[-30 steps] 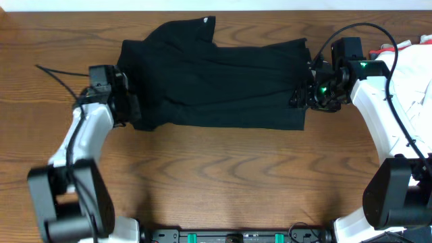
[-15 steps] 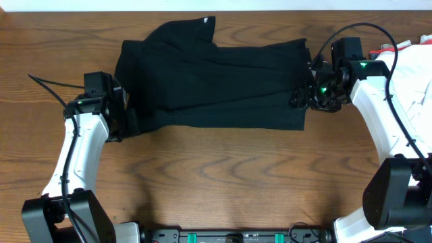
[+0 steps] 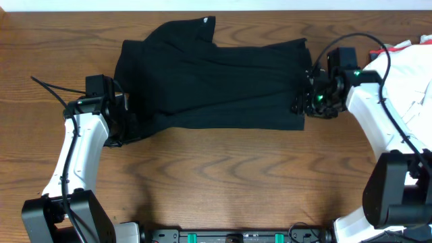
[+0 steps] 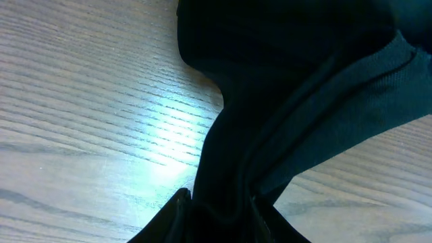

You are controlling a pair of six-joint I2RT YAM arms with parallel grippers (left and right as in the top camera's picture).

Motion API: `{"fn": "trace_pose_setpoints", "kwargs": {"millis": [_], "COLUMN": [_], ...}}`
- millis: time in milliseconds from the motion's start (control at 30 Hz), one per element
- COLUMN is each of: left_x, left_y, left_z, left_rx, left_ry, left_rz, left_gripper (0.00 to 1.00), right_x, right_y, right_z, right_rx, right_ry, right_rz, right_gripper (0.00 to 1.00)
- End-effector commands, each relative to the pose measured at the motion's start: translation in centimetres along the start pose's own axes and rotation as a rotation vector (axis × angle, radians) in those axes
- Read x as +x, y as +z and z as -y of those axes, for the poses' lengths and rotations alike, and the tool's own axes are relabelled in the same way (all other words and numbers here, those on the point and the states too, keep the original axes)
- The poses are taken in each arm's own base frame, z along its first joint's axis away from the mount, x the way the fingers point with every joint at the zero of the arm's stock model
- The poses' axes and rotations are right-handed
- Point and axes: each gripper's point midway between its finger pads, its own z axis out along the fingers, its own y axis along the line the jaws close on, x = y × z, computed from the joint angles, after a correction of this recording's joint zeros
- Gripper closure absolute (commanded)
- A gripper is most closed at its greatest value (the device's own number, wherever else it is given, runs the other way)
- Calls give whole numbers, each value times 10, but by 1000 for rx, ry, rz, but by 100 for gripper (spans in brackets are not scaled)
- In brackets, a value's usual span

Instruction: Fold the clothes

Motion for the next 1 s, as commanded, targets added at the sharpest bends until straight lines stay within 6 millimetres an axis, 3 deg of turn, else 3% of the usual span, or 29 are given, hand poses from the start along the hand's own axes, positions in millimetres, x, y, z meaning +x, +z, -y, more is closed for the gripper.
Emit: {"fn": "trace_pose_setpoints", "kwargs": {"millis": [0,100,300,467,667,767,833,967], "left_x": [3,3,3,3,3,3,3,3], "left_y": [2,2,2,2,2,2,2,2], "left_z": [-3,-3,-3,-3,-3,-3,-3,-3], "left_rx": [-14,-14,-14,-14,-14,-14,-14,-14], "left_ry": [7,7,7,8,7,8,7,8], "left_rz": [-12,-12,-12,-12,-12,-13,-12,-12], "left_gripper": [72,72,72,72,72,72,72,72], "right_x": [8,6,13,14,4,2,3,6], "right_y": [21,33,46,49,48,48,48,47], "right_z": [11,27,39,31,23,12,11,10], "right_rx": [29,89,128,77,33,-30,-35,-43], "right_ry": [29,48,44,41,25,5,5,9], "right_rz": [0,50,72,72,109,112,111,95], "right_gripper": [53,53,51,63,66,81,96,99]}}
